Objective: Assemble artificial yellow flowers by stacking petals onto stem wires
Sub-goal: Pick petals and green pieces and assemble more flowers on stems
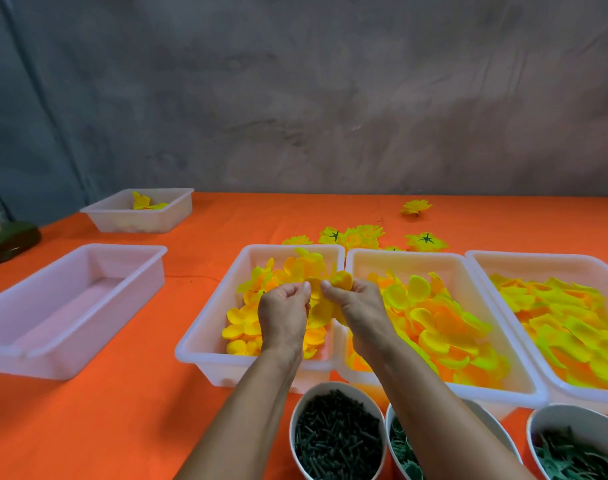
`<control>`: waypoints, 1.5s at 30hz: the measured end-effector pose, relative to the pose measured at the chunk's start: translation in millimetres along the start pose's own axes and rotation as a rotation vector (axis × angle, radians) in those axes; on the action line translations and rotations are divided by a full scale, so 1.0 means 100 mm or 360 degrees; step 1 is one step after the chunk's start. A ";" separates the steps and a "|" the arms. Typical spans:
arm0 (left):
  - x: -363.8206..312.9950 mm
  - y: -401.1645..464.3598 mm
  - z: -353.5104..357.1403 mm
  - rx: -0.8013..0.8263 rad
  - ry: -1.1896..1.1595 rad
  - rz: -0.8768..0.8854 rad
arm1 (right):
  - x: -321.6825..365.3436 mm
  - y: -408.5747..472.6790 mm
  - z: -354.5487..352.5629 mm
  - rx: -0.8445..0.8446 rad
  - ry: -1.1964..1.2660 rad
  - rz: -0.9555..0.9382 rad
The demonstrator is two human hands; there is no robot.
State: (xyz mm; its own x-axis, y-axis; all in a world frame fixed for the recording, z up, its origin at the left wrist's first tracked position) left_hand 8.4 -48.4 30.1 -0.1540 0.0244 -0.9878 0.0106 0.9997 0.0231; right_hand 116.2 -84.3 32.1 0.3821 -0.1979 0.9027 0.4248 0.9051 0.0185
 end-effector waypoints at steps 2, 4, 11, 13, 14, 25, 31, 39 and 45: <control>0.05 0.05 0.04 0.0025 -0.0185 -0.0295 | -0.06 0.00 0.02 -0.0053 0.0157 0.0120; 0.09 0.06 0.10 0.0165 -0.0412 -0.0635 | -0.08 0.00 0.01 -0.0102 0.0260 0.0219; 0.06 0.01 0.14 0.0293 -0.0416 -0.0639 | -0.10 0.05 0.00 -0.0427 0.0176 0.0107; 0.03 -0.05 0.14 0.0243 -0.0346 -0.0453 | -0.09 0.06 -0.02 -0.0528 0.0111 -0.0009; 0.03 -0.09 0.14 0.0210 -0.0312 -0.0374 | -0.08 0.06 -0.02 -0.0565 0.0093 -0.0039; 0.03 -0.05 0.00 -0.0216 0.0111 -0.0164 | 0.02 -0.02 0.05 -0.0081 -0.0020 0.0095; 0.14 0.02 0.09 -0.0026 -0.0412 -0.0707 | -0.04 0.01 0.01 -0.0245 0.0223 0.0199; 0.14 0.01 0.12 0.0004 -0.0586 -0.0591 | -0.11 0.02 -0.03 -0.0474 0.0325 0.0155; 0.04 -0.04 0.07 -0.0059 -0.0371 -0.0333 | -0.02 -0.02 0.05 -0.0215 0.0242 0.0091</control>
State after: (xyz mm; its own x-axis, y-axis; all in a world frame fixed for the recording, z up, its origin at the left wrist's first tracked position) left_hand 14.7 -52.4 25.4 0.0814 -0.1799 -0.9803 -0.0341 0.9825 -0.1832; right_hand 110.9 -83.8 32.3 0.5237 -0.2114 0.8253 0.5012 0.8598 -0.0979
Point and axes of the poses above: each hand's wrist, its own y-axis towards the middle knuckle, its own z-axis out of the palm, x = y × z, the point moved 4 cm from there along y, towards the middle knuckle, and after that the axes turned 14 degrees about y, right-handed, at the moved point
